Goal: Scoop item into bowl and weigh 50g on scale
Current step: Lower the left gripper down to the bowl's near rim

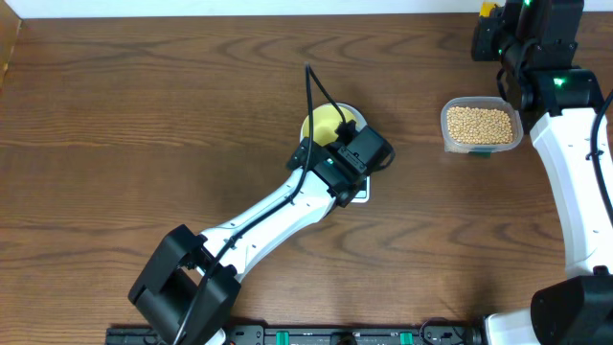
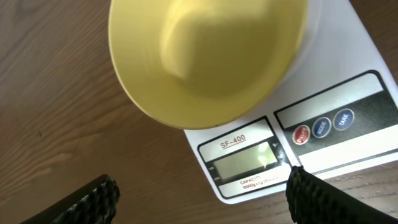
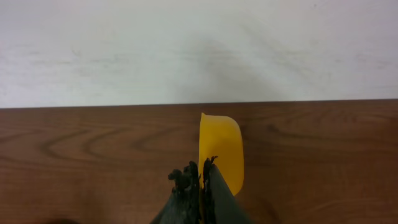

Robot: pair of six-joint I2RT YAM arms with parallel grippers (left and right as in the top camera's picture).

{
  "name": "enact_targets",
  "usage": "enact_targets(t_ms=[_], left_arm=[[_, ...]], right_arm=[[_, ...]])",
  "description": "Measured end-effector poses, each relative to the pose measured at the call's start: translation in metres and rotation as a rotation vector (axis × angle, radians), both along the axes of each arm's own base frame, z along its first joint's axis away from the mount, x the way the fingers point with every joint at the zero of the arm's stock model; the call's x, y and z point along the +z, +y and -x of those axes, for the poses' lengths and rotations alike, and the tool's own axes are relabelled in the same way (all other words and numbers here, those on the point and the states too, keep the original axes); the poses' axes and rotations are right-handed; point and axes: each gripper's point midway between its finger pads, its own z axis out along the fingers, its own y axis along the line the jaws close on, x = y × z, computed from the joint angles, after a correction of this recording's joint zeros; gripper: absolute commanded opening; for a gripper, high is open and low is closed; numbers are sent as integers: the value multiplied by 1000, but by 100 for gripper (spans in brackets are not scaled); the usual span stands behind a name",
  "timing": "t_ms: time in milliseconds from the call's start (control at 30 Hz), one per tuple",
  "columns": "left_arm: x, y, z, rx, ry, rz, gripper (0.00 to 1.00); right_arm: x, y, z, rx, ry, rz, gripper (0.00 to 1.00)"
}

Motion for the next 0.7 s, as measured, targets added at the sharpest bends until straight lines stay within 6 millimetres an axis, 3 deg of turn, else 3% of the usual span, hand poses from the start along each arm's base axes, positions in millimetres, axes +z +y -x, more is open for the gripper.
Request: enact_targets(t_ms=[400, 700], left_arm=[[-27, 1, 2, -10, 53, -58, 88], [-28, -4, -3, -10, 30, -34, 88]], right_arm=[[-1, 0, 1, 0, 6, 1, 1], [-1, 0, 1, 0, 6, 0, 1]])
